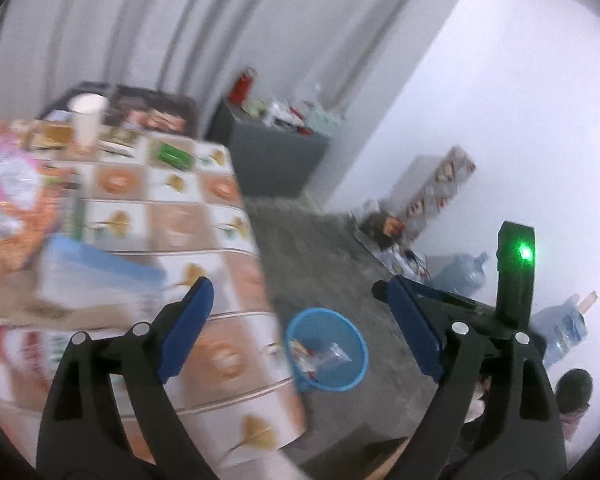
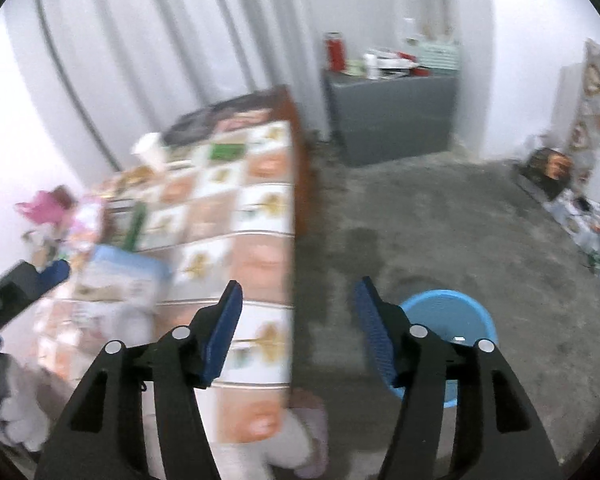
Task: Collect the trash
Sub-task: 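Move both tools back over the table toward the brown paper towel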
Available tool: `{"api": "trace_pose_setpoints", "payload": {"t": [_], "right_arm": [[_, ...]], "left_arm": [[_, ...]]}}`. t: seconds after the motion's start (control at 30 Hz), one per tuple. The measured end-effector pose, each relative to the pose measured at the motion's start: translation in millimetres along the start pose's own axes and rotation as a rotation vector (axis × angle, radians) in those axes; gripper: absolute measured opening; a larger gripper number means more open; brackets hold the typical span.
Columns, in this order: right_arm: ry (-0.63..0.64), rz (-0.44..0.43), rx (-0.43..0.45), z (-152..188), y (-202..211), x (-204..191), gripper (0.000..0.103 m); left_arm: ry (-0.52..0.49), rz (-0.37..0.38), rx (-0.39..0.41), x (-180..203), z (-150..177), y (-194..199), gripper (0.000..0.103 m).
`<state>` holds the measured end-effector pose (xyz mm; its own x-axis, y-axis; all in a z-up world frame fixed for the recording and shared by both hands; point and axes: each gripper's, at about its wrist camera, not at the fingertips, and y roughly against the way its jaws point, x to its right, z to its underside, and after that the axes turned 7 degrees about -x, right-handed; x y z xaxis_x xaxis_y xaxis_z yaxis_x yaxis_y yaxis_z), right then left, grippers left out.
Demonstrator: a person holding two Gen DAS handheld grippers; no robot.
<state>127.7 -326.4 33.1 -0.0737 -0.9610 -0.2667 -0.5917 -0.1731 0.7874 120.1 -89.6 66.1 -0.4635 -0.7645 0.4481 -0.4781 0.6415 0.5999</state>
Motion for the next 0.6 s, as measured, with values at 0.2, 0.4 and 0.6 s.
{"api": "trace_pose_setpoints", "payload": {"t": [0.2, 0.4, 0.6], "right_arm": [[0.020, -0.154, -0.061, 12.2, -18.9, -62.6, 0.059], [-0.054, -0.219, -0.150, 20.3, -68.1, -94.3, 0.059], [-0.143, -0.247, -0.245, 23.9, -120.6, -106.5, 0.059]], "left_arm": [[0.072, -0.090, 0.102, -64.8, 41.8, 71.1, 0.090], [0.238, -0.114, 0.129, -131.6, 84.0, 102.1, 0.090], [0.310, -0.104, 0.085, -160.2, 114.4, 101.8, 0.090]]}}
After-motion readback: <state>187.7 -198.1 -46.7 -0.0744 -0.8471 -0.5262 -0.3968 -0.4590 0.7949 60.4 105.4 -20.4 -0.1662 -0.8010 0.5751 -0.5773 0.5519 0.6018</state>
